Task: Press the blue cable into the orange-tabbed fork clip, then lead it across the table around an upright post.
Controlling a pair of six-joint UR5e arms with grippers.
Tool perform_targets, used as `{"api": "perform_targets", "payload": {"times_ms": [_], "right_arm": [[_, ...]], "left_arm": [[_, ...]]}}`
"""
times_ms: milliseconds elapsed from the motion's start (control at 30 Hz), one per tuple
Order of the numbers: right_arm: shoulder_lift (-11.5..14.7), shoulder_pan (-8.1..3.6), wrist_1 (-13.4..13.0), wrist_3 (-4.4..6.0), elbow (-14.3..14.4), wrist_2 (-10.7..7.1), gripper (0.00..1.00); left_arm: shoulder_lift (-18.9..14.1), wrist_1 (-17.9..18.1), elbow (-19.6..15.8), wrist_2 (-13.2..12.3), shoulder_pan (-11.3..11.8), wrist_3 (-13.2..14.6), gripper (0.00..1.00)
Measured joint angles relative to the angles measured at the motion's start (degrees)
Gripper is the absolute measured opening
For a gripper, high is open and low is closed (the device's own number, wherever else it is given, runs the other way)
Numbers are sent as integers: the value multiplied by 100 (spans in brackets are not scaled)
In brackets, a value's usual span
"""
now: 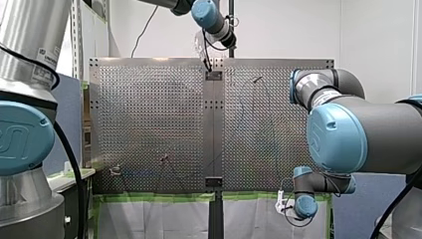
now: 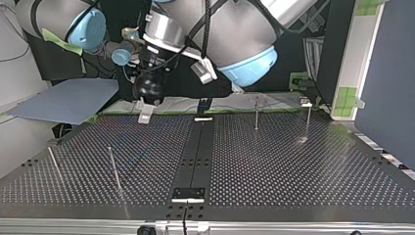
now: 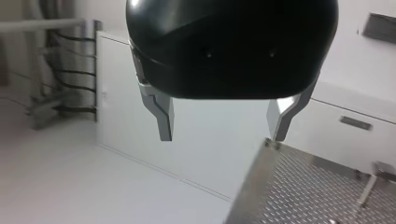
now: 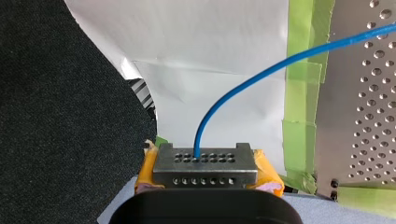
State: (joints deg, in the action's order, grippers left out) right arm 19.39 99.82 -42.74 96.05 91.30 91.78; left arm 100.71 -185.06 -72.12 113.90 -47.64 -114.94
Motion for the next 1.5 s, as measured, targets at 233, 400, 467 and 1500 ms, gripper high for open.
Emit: {"api": "perform_targets", "payload": {"times_ms": [233,400,467,1500], "right_arm": [[0,5,1,-23,-1,-1,0],[0,8,1,-30,-4,-1,0],[0,9,2,-31,-6,-1,0],[0,20,10,-79,-19,-9,0]], "left_arm": [[111,408,-409,2,-10,-94,98],[392,703,-704,-4,-13,-189,98],[498,808,-810,-1,-11,-197,98],[872,2568,-2569,-285,216,-325,98]]}}
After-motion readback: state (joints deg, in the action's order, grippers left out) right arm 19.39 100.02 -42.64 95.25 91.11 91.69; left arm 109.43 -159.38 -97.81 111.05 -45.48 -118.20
